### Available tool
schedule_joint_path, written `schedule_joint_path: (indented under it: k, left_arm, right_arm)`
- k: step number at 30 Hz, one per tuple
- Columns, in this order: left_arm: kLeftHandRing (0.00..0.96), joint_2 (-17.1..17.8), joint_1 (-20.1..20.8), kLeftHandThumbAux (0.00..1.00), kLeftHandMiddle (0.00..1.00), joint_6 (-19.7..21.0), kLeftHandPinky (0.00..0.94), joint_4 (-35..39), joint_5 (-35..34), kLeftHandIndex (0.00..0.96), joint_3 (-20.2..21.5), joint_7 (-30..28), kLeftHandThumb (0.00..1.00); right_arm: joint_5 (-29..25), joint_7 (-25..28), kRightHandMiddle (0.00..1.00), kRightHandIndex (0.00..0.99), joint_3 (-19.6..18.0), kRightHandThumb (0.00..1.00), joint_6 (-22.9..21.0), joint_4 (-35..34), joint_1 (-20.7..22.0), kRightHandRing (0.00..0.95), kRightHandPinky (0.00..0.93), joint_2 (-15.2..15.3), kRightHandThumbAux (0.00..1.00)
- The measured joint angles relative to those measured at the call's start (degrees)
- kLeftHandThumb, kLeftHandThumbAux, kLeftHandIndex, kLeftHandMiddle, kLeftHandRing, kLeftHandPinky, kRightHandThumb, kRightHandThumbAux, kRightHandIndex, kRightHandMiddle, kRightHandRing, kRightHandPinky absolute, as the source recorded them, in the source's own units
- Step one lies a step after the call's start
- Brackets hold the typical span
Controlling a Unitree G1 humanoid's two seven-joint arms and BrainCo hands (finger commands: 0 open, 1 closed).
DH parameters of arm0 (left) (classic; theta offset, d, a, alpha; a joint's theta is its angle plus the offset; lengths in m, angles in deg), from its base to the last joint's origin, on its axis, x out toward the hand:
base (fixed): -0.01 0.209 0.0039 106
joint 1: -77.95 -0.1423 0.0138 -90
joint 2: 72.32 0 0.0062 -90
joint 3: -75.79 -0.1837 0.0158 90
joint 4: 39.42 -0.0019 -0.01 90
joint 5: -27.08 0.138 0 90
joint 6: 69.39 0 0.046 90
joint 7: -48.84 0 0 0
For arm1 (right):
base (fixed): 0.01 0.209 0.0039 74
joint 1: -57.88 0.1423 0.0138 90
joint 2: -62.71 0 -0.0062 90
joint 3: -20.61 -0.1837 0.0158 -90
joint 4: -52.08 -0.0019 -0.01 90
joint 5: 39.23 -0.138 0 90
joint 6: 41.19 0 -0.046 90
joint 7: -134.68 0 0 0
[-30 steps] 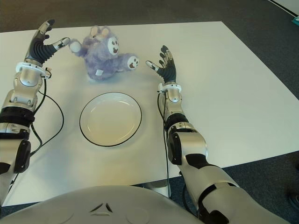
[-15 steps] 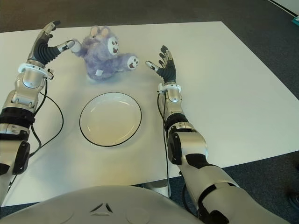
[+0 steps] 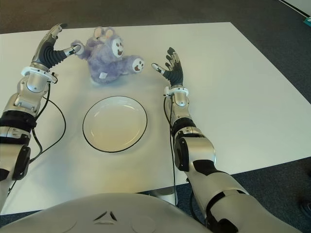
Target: Put the doll into the plate.
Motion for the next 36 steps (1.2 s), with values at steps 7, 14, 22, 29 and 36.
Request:
schedule_joint_path:
  k: [7, 14, 22, 29, 36]
  left_arm:
    - [0.024, -0.1, 0.5, 0.391, 0.033, -0.5, 0.0, -0.9, 0.5, 0.0, -1.1, 1.2, 0.209]
    - [0.022, -0.9, 1.5, 0.384, 0.033, -0.4, 0.0, -1.8, 0.6, 0.0, -1.8, 1.7, 0.203]
    - [0.005, -1.8, 2.6, 0.378, 0.019, 0.9, 0.0, -2.4, 1.4, 0.0, -2.5, 2.8, 0.197]
    - [0.055, -2.9, 3.6, 0.38, 0.083, 1.1, 0.0, -4.3, 2.1, 0.0, -3.8, 4.4, 0.143]
    - [0.066, -4.1, 5.2, 0.366, 0.081, -1.1, 0.0, -7.3, 1.5, 0.0, -4.0, 5.7, 0.157]
  right_arm:
    - [0.0, 0.0, 0.068, 0.063, 0.0, 0.048, 0.0, 0.0, 0.0, 0.066, 0.087, 0.0, 0.821]
    - [0.0, 0.0, 0.067, 0.062, 0.0, 0.048, 0.0, 0.0, 0.0, 0.065, 0.082, 0.0, 0.818]
    - [0.0, -0.1, 0.068, 0.065, 0.0, 0.055, 0.0, 0.0, 0.0, 0.065, 0.085, -0.1, 0.819]
    - [0.0, -0.1, 0.069, 0.068, 0.0, 0.065, 0.0, 0.0, 0.0, 0.067, 0.089, -0.1, 0.824]
    - [0.0, -0.2, 0.07, 0.068, 0.0, 0.068, 0.0, 0.0, 0.0, 0.066, 0.085, -0.1, 0.824]
